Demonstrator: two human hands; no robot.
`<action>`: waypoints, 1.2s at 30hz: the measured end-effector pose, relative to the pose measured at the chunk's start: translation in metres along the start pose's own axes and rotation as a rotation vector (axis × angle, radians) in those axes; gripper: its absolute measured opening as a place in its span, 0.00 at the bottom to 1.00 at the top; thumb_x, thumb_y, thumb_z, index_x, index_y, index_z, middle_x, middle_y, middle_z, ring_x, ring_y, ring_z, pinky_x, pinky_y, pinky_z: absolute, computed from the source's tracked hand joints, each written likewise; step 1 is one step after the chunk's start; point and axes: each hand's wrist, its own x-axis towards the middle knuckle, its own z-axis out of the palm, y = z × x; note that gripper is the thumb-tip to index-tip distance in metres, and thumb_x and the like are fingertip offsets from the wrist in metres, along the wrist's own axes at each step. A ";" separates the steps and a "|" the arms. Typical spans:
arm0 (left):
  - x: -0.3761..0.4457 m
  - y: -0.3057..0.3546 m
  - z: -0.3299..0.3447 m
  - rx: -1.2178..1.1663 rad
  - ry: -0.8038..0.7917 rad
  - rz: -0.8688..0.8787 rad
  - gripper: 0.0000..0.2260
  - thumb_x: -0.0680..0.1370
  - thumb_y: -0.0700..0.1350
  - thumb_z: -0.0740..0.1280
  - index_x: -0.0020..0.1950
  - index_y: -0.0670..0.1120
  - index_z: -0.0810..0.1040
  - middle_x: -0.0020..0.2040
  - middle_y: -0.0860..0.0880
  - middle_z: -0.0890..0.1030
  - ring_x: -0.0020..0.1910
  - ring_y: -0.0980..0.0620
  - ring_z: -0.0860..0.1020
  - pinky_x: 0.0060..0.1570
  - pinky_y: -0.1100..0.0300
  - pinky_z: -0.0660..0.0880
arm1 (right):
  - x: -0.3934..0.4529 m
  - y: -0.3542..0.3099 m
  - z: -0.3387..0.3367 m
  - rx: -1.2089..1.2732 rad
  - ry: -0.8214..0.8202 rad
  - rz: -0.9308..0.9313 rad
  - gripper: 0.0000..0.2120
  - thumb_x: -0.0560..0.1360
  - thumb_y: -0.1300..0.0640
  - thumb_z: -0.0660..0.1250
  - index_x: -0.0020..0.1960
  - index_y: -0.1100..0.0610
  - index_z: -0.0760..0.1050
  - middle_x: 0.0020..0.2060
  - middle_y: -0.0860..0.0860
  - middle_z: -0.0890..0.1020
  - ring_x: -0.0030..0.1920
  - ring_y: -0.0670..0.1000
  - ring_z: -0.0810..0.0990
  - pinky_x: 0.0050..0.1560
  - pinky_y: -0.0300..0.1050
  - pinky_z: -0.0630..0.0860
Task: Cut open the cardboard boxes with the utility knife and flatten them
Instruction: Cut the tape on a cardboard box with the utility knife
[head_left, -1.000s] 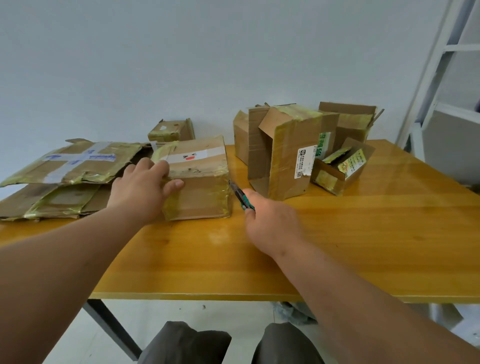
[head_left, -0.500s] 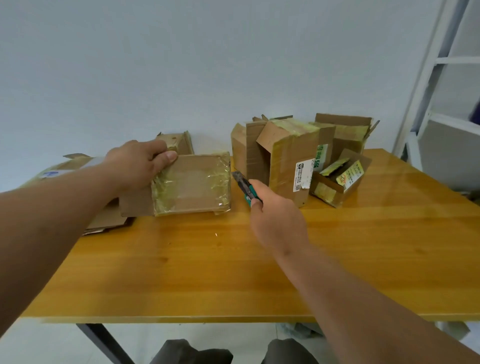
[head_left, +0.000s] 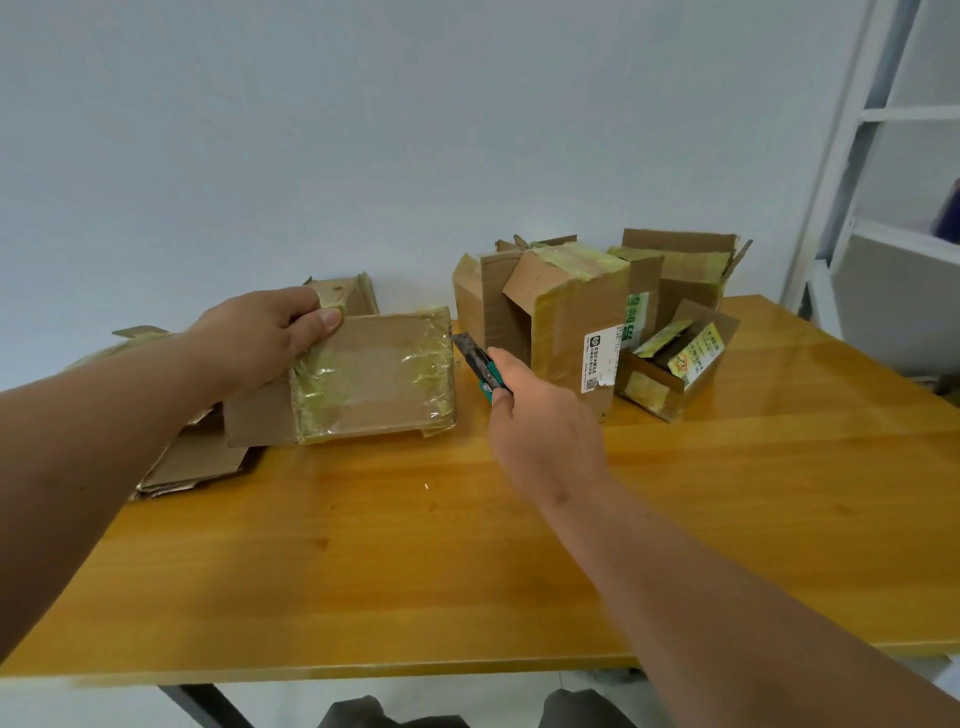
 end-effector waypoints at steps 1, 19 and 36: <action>0.001 0.001 0.000 -0.004 -0.002 0.000 0.18 0.81 0.58 0.57 0.40 0.47 0.72 0.35 0.46 0.74 0.37 0.47 0.74 0.36 0.55 0.67 | 0.001 0.000 0.000 -0.005 0.006 0.001 0.23 0.84 0.54 0.53 0.79 0.46 0.59 0.42 0.48 0.80 0.31 0.40 0.71 0.28 0.37 0.67; -0.002 0.008 0.012 -0.151 0.073 -0.066 0.18 0.79 0.58 0.62 0.41 0.43 0.74 0.36 0.43 0.75 0.36 0.47 0.73 0.34 0.56 0.66 | -0.023 0.017 0.020 -0.120 0.013 -0.072 0.22 0.83 0.53 0.54 0.76 0.49 0.64 0.40 0.50 0.84 0.31 0.45 0.76 0.36 0.42 0.74; -0.020 0.004 0.018 -0.183 0.069 -0.117 0.17 0.79 0.57 0.64 0.40 0.44 0.73 0.37 0.43 0.76 0.37 0.46 0.73 0.35 0.56 0.66 | -0.040 0.016 0.014 -0.309 -0.140 -0.141 0.22 0.83 0.55 0.53 0.76 0.48 0.62 0.40 0.48 0.82 0.33 0.48 0.75 0.41 0.46 0.67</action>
